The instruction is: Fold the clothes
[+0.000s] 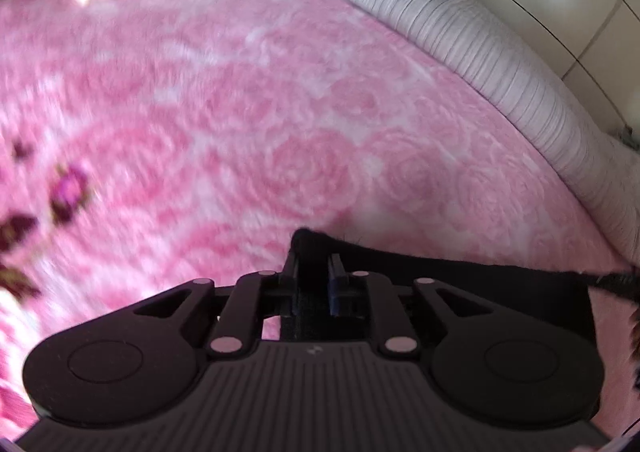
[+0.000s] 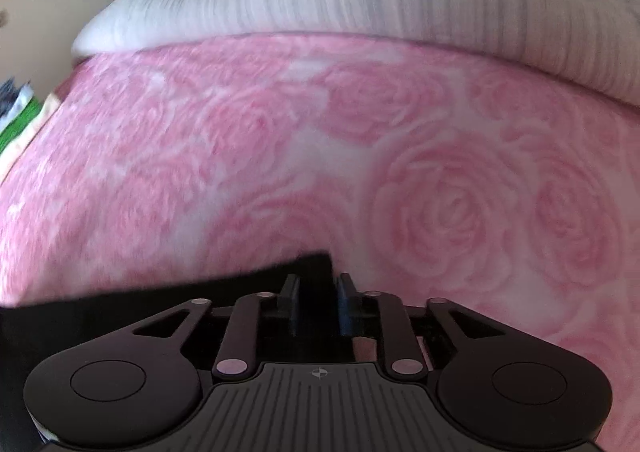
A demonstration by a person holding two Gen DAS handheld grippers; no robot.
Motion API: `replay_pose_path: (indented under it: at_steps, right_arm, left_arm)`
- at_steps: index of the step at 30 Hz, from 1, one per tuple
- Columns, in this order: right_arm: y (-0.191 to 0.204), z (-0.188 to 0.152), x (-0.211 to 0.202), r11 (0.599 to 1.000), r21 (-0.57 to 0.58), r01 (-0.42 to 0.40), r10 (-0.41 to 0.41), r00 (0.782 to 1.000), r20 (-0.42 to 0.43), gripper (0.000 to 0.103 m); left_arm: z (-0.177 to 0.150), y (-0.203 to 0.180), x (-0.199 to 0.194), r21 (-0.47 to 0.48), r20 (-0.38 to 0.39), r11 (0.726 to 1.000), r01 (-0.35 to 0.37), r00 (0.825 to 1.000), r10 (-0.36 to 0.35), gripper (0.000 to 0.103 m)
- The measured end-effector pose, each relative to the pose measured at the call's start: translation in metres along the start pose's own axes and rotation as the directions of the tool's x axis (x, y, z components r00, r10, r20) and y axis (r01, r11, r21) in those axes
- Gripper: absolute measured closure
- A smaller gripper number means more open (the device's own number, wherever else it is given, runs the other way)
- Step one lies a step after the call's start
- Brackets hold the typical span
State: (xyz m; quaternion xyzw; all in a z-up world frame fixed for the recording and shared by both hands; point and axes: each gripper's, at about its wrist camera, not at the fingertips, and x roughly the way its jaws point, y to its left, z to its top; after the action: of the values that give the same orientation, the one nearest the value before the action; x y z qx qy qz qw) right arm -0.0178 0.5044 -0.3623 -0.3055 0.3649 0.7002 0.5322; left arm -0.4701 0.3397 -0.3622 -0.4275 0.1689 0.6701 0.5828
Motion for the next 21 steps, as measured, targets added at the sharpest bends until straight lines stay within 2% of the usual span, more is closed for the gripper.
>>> replay_pose_path:
  at_steps: [2,4,7,10,13,15,19,21]
  right_arm:
    - [0.005,0.003,-0.015,0.999,-0.017,0.035,-0.034,0.997,0.063,0.079]
    - [0.013,0.001,-0.021,0.998,-0.067,0.017,-0.012,0.997,0.075,0.079]
    - [0.032,-0.009,-0.009,0.984,-0.176,-0.001,0.004,1.0,0.017,0.079]
    - [0.045,-0.019,0.017,0.969,-0.246,0.005,-0.015,0.999,-0.036,0.079]
    - [0.045,-0.022,0.036,0.969,-0.249,0.007,-0.011,1.0,-0.014,0.079]
    - [0.049,-0.015,0.045,0.969,-0.245,0.015,-0.018,1.0,-0.01,0.079]
    - [0.054,-0.002,0.04,0.974,-0.224,0.028,-0.032,0.999,-0.013,0.079]
    - [0.053,-0.005,0.018,0.979,-0.205,0.005,0.001,0.999,0.032,0.079]
  left_arm:
    - [0.0,-0.007,-0.015,0.02,0.045,1.0,-0.019,0.999,0.018,0.093]
    - [-0.003,-0.015,-0.018,0.041,0.049,0.999,0.011,0.999,-0.013,0.093]
    - [-0.009,-0.029,-0.003,0.089,-0.005,0.994,0.059,0.998,-0.059,0.092]
    - [-0.019,-0.038,0.031,0.152,-0.052,0.988,0.025,0.998,-0.017,0.095]
    - [-0.02,-0.035,0.05,0.14,-0.012,0.99,-0.005,1.0,0.007,0.1]
    - [-0.013,-0.036,0.052,0.118,-0.022,0.993,-0.017,1.0,0.02,0.1]
    - [-0.009,-0.038,0.026,0.113,-0.005,0.994,-0.011,1.0,0.012,0.099]
    - [-0.014,-0.04,0.005,0.126,0.009,0.992,-0.001,1.0,0.0,0.099]
